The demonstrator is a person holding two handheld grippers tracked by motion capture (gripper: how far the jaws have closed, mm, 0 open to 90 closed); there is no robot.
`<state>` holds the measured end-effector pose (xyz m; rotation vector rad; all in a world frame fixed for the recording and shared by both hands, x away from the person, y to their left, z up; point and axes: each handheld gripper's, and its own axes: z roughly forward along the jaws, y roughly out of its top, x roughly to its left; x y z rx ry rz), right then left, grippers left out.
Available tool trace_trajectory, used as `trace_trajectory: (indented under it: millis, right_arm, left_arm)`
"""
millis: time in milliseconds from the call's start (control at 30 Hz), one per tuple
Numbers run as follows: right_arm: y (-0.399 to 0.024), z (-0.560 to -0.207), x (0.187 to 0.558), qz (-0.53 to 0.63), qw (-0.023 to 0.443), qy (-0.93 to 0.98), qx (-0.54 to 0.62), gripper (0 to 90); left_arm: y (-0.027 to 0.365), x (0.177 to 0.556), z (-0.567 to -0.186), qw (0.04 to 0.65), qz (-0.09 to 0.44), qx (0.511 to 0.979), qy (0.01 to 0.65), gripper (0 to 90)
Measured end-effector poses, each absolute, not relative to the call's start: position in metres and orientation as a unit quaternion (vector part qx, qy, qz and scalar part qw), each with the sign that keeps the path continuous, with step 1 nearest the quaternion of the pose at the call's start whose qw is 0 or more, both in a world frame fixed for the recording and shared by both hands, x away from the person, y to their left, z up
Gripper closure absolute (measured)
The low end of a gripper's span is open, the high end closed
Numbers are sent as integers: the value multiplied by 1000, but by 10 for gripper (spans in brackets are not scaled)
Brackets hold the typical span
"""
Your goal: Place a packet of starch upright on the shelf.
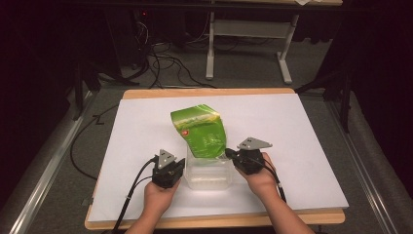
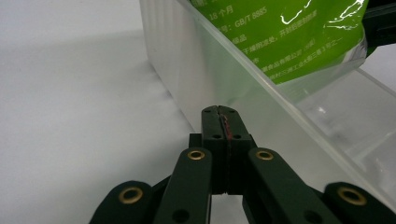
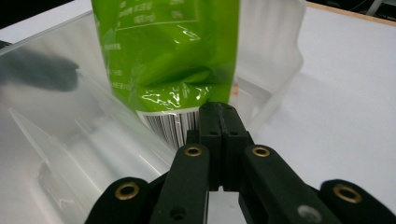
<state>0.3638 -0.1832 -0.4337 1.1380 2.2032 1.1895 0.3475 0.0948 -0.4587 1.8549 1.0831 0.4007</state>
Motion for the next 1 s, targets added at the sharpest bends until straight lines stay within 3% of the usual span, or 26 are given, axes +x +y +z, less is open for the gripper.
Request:
trace_trajectory:
  millis: [233,600,667,833,1000]
  right_arm:
    - [-166,-439,366,417,192,797,394,900]
    - [-184,-425,363,452,199,769,405,860]
    - [-187,-422,363,463,197,761,411,800]
    - [-189,-411,366,497,186,743,408,550]
    - [-179,-398,380,511,177,733,412,475]
  left_arm:
    - [95,347,-459,459,163,754,440,900]
    - [93,345,-459,453,169,757,440,900]
    - [93,344,-459,454,170,755,442,900]
    - [93,344,-459,452,170,756,443,900]
    - [93,343,-460,452,168,755,444,900]
